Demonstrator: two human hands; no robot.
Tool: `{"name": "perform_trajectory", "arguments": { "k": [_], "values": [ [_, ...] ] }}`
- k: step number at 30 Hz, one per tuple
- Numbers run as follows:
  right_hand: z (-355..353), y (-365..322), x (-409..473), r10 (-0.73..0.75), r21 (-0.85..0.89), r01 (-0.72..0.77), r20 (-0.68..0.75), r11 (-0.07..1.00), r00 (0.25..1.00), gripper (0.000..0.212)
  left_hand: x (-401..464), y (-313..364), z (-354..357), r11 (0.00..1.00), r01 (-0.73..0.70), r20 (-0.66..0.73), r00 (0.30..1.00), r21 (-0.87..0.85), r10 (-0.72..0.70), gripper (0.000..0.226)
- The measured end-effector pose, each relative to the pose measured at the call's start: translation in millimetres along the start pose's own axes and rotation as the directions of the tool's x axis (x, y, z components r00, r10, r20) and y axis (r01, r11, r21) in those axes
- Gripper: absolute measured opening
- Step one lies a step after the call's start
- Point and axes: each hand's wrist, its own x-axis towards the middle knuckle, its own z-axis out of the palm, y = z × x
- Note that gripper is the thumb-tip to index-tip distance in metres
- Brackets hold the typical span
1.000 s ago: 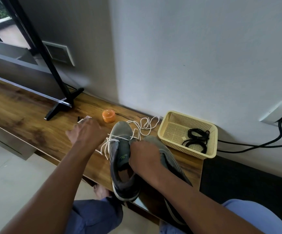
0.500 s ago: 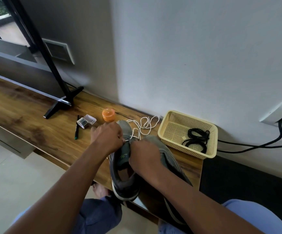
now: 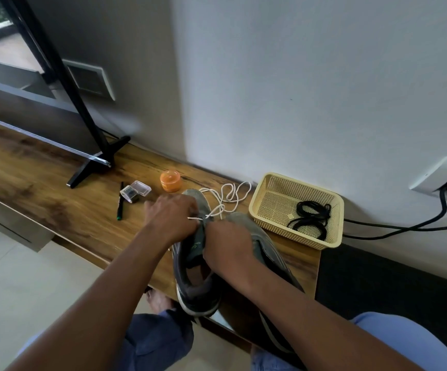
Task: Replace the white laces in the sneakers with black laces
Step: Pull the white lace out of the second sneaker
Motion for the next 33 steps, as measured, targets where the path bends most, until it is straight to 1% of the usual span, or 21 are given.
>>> {"name": "perform_trajectory", "arguments": {
  "k": [2, 4, 10, 12, 14, 16, 17, 18, 19, 22, 24, 25, 28, 31, 33],
  "values": [
    [-0.9, -0.3, 0.3, 0.0, 0.0, 0.0, 0.001, 1.0, 1.0, 0.021, -0.9, 2.4, 5.0, 0.999, -0.007, 0.005, 1.0, 0.039, 0.007, 0.022],
    [-1.9, -0.5, -0.1, 0.001, -0.003, -0.001, 0.007, 1.0, 1.0, 0.021, -0.7, 2.6, 7.3, 0.999, 0.0, -0.028, 1.0, 0.047, 0.001, 0.017],
    [-3.2, 0.1, -1.0, 0.002, -0.007, -0.001, 0.022, 1.0, 1.0, 0.02, 2.5, -2.0, 8.9, 1.0, 0.02, -0.074, 0.997, 0.009, -0.019, 0.01],
    [-3.3, -0.1, -1.3, 0.003, -0.008, -0.003, 0.03, 1.0, 1.0, 0.02, 4.6, -9.6, 2.5, 0.994, 0.096, -0.165, 0.981, -0.051, -0.103, 0.009],
    [-3.2, -0.1, -1.9, -0.005, -0.01, 0.006, 0.019, 1.0, 1.0, 0.02, 5.8, -20.8, -8.4, 0.967, 0.223, -0.279, 0.927, -0.123, -0.249, 0.009],
    [-3.3, 0.3, -1.1, -0.003, -0.003, 0.003, 0.025, 1.0, 1.0, 0.02, 5.2, -30.9, -16.8, 0.932, 0.33, -0.317, 0.877, -0.153, -0.362, 0.005],
    [-3.3, 0.3, -0.3, 0.0, -0.001, 0.0, 0.03, 1.0, 1.0, 0.02, 4.7, -33.8, -18.8, 0.922, 0.359, -0.304, 0.871, -0.146, -0.387, 0.003],
    [-3.4, 0.5, 0.3, 0.001, -0.003, -0.001, 0.033, 1.0, 0.999, 0.02, 4.1, -34.7, -19.2, 0.922, 0.364, -0.276, 0.879, -0.135, -0.388, 0.004],
    [-3.6, 0.4, 0.4, 0.002, -0.004, -0.002, 0.034, 1.0, 0.999, 0.02, 3.4, -33.6, -18.7, 0.931, 0.34, -0.241, 0.9, -0.132, -0.363, 0.006],
    [-4.0, 0.1, -0.4, -0.004, -0.012, 0.004, 0.025, 1.0, 1.0, 0.02, 2.7, -23.8, -15.1, 0.968, 0.177, -0.099, 0.975, -0.177, -0.197, 0.02],
    [-3.7, -0.4, -1.0, -0.005, -0.019, 0.006, 0.017, 1.0, 1.0, 0.019, 2.2, -15.1, -9.9, 0.985, 0.073, -0.011, 0.997, -0.156, -0.076, 0.019],
    [-3.5, -0.4, -1.0, -0.004, -0.02, 0.005, 0.016, 1.0, 1.0, 0.019, 1.9, -10.9, -6.7, 0.991, 0.04, 0.02, 0.999, -0.127, -0.038, 0.018],
    [-3.9, -0.4, -0.8, -0.002, -0.016, 0.003, 0.024, 1.0, 1.0, 0.019, 2.2, -5.6, 2.5, 0.999, 0.006, 0.027, 1.0, -0.041, -0.005, 0.019],
    [-5.6, -0.5, -1.5, -0.01, -0.021, 0.011, 0.025, 1.0, 1.0, 0.02, 2.3, -3.8, 6.0, 0.999, 0.03, -0.034, 0.999, 0.034, -0.029, 0.012],
    [-6.7, -0.4, -1.9, -0.009, -0.018, 0.009, 0.031, 1.0, 0.999, 0.02, 1.5, -1.8, 7.5, 0.999, 0.03, -0.059, 0.998, 0.038, -0.027, 0.01]
  ]
}}
